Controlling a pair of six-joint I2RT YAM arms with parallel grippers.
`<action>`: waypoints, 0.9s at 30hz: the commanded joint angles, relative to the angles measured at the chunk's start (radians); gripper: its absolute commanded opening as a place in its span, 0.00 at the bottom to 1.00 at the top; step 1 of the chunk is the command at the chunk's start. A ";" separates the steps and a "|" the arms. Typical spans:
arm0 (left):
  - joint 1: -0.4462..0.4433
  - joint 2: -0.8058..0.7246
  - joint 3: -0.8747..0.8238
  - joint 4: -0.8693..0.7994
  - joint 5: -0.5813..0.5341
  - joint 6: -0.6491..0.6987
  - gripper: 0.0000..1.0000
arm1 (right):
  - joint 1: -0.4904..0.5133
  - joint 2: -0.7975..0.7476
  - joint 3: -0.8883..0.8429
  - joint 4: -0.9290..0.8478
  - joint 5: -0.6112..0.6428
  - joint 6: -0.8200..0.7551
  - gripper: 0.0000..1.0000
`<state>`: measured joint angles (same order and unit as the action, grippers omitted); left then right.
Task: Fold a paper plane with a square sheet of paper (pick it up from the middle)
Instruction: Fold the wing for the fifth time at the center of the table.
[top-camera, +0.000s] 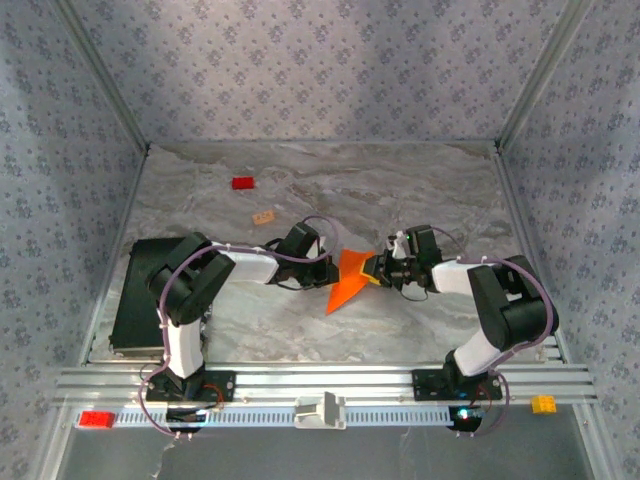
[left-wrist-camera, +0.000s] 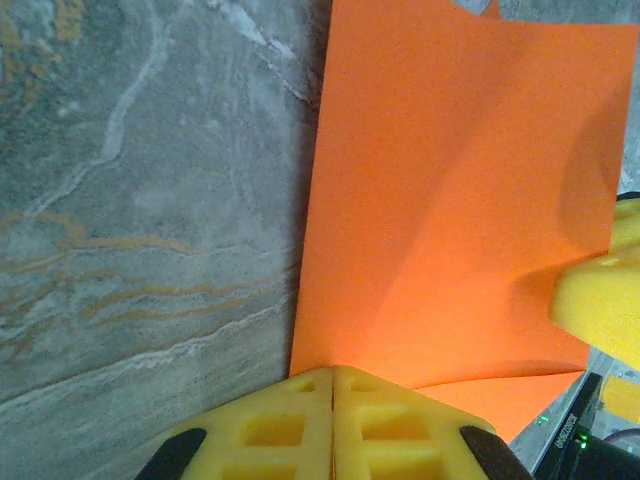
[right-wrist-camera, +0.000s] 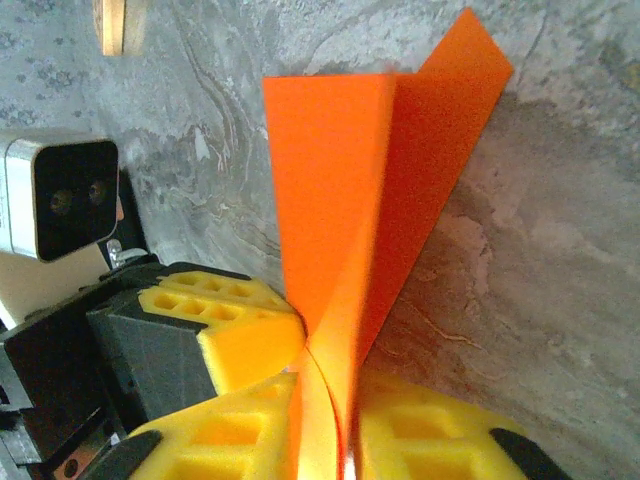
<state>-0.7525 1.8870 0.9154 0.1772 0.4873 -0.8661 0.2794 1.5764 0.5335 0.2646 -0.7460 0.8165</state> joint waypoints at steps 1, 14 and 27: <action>0.007 0.022 -0.009 -0.012 -0.010 -0.002 0.08 | 0.003 0.016 0.011 -0.001 0.014 -0.001 0.17; 0.008 0.004 -0.001 -0.023 -0.013 0.004 0.08 | 0.003 0.011 0.010 -0.031 0.019 -0.028 0.21; -0.030 -0.124 0.009 -0.119 -0.116 0.119 0.31 | 0.002 -0.033 0.014 -0.012 0.041 0.105 0.06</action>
<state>-0.7570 1.8187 0.9127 0.1314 0.4274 -0.8211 0.2794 1.5734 0.5339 0.2581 -0.7162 0.8627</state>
